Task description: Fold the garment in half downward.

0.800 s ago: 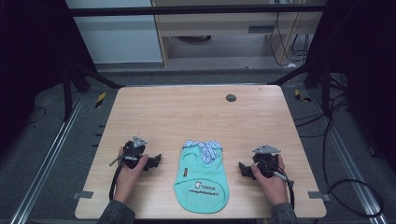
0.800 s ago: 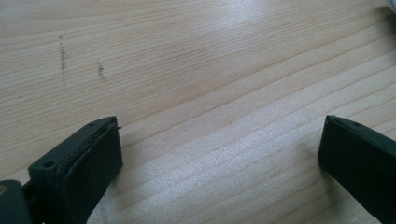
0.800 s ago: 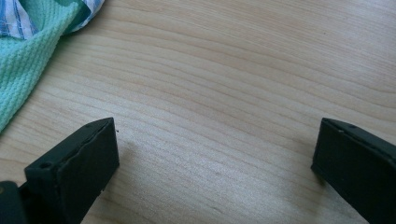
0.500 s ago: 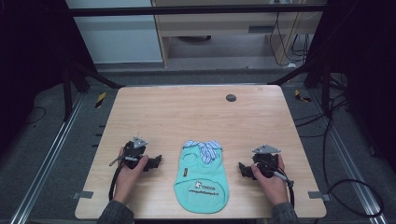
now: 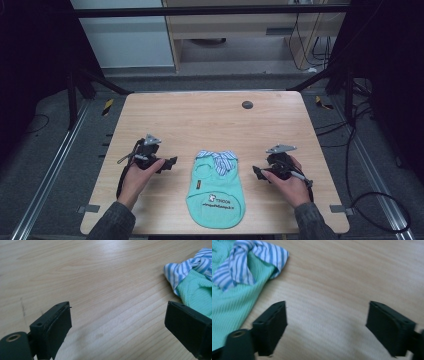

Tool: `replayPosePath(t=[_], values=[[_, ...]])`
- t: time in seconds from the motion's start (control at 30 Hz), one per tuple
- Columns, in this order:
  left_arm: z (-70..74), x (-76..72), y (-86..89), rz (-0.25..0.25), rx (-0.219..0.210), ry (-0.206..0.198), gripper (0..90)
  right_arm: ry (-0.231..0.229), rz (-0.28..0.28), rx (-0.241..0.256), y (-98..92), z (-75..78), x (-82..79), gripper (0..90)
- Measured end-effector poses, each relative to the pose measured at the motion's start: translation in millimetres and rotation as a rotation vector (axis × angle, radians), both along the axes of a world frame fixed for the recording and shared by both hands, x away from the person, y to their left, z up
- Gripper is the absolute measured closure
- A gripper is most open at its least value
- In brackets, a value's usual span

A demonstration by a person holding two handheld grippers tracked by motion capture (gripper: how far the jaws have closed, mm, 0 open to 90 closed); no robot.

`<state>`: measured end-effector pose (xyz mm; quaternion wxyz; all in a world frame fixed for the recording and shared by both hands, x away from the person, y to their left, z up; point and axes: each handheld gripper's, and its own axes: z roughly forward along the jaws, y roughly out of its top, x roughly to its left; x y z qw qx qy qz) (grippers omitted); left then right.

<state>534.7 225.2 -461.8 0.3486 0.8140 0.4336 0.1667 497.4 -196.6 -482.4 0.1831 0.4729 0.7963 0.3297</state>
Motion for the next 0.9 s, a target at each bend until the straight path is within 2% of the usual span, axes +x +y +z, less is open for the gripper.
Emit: replayPosePath(t=[0.03, 0.1, 0.23, 0.27, 0.3, 0.33, 0.4, 0.5, 0.57, 0.67, 0.73, 0.9], values=[[1.9, 3.1, -3.0, -0.016, 0.003, 0.004, 9.7, 0.016, 0.003, 0.01, 1.6, 3.1, 4.0, 20.0], [4.8, 9.5, -8.4, -0.036, -0.006, 0.01, 11.3, 0.041, 0.023, 0.035, 4.8, 8.5, 10.6, 27.4], [9.3, 19.9, -17.0, -0.063, -0.014, 0.022, 15.8, 0.037, 0.06, 0.012, 14.6, 17.9, 20.2, 36.0], [10.2, 21.6, -19.0, -0.069, -0.024, 0.025, 19.7, 0.034, 0.075, 0.004, 18.3, 19.9, 23.2, 37.7], [11.4, 25.3, -24.4, -0.078, -0.032, 0.031, 23.1, 0.039, 0.099, 0.007, 23.5, 22.4, 26.0, 44.4], [11.6, 26.9, -28.1, -0.089, -0.024, 0.034, 24.8, 0.038, 0.108, 0.008, 25.3, 23.0, 27.4, 45.6], [11.6, 29.1, -35.5, -0.107, -0.017, 0.041, 27.8, 0.039, 0.129, 0.014, 30.0, 23.4, 30.1, 56.7], [10.5, 31.9, -46.4, -0.139, -0.004, 0.056, 33.9, 0.047, 0.151, 0.026, 37.7, 21.2, 35.3, 65.0], [8.6, 34.3, -54.5, -0.162, 0.003, 0.062, 39.1, 0.053, 0.169, 0.014, 44.1, 19.9, 38.4, 69.9], [6.2, 35.6, -61.6, -0.173, 0.012, 0.066, 43.6, 0.062, 0.179, 0.0, 51.2, 18.0, 40.7, 72.5], [4.1, 36.4, -68.5, -0.181, 0.024, 0.075, 45.1, 0.071, 0.178, 0.018, 58.7, 15.2, 45.1, 75.8], [0.8, 36.4, -82.2, -0.193, 0.047, 0.07, 47.3, 0.086, 0.179, 0.012, 67.9, 11.3, 50.8, 73.5]])
